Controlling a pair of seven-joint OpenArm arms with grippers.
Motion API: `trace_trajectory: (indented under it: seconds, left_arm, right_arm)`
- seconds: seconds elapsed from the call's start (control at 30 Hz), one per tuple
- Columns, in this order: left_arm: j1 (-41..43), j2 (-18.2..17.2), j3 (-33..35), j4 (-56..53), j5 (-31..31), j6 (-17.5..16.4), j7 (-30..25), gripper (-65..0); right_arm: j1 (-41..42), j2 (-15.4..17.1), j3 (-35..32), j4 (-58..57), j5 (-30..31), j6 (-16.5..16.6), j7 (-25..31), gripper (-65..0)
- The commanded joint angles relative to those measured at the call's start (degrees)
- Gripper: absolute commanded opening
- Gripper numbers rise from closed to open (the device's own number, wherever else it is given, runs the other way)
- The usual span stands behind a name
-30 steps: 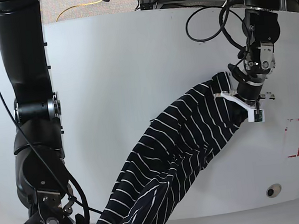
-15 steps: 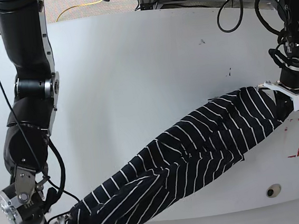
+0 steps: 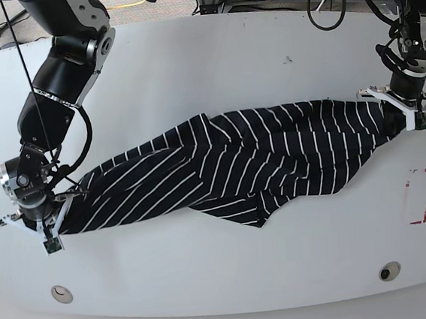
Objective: Fold the T-shirt properly
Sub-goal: 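Stretch the shirt between both grippers, pulling them apart, then lay the stretched shirt down and release with the right gripper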
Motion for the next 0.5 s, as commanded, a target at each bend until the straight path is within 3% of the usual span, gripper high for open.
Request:
trace_trajectory:
  seconds: [0.0,0.13,0.47]
  left_arm:
    - [0.8,-1.1,-0.8,0.8,0.3,0.6,-1.4,-65.0]
    - [3.9,-1.1,-2.5,-0.1,0.3,0.6,-1.4,-65.0]
    - [10.2,-1.3,-4.8,-1.7,0.4,0.5,-1.4,-65.0]
  right_arm:
    - [-0.5,-0.6,2.8,1.2,-0.1,-0.6,1.5,-65.0]
    - [-3.8,-1.9,6.0,1.1,0.0,-0.6,1.5,-65.0]
    - [-13.2,-2.2,6.4,1.0,0.0,-0.6,1.4,-65.0]
